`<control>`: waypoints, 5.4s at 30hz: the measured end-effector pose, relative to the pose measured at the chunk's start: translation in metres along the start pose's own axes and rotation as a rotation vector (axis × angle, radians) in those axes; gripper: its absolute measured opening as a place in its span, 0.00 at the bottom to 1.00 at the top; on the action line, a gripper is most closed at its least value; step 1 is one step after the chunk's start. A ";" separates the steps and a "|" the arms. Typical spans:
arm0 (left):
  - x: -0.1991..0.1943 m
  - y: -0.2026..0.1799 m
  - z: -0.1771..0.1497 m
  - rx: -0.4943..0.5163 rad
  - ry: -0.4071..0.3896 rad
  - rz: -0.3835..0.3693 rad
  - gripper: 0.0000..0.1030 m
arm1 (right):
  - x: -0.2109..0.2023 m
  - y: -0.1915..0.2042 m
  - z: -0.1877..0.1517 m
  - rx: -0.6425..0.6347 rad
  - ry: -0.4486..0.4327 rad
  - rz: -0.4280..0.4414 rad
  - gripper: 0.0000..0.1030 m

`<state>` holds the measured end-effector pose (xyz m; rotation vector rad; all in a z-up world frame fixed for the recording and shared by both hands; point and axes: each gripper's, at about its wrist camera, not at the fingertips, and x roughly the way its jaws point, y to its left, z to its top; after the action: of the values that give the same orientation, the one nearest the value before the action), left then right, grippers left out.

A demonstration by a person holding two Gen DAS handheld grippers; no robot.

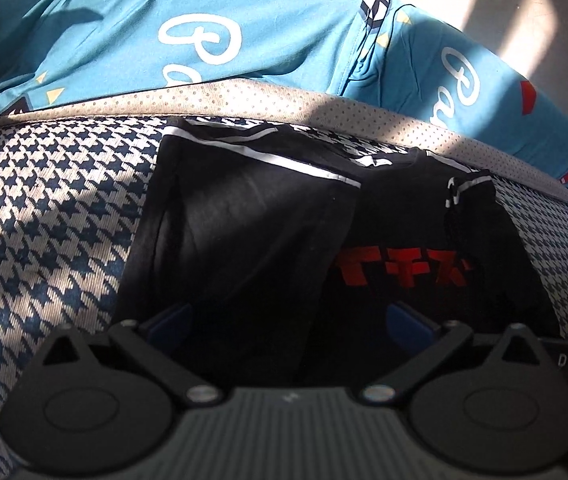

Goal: Fold clothes

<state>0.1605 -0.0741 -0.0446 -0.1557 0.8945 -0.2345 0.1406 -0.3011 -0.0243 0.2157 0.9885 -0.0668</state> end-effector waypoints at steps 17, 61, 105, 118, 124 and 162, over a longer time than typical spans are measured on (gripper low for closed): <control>-0.010 0.003 0.000 -0.026 -0.006 0.102 1.00 | -0.027 -0.076 0.015 0.165 -0.126 -0.048 0.49; -0.011 0.002 -0.002 0.004 0.014 0.207 1.00 | -0.012 -0.080 0.034 0.234 -0.205 0.020 0.49; -0.008 0.012 -0.003 -0.019 0.056 0.206 1.00 | 0.002 -0.085 0.034 0.271 -0.204 0.122 0.11; -0.008 0.012 -0.003 -0.022 0.058 0.201 1.00 | 0.010 -0.090 0.036 0.311 -0.243 0.221 0.31; -0.012 0.014 -0.004 -0.027 0.060 0.195 1.00 | 0.012 -0.080 0.036 0.305 -0.266 0.198 0.12; -0.056 0.128 -0.007 -0.276 0.077 0.286 1.00 | 0.005 0.204 -0.024 -0.438 -0.435 0.289 0.09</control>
<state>0.1387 0.0642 -0.0363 -0.2728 1.0119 0.1510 0.1547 -0.0966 -0.0105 -0.0614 0.5116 0.3525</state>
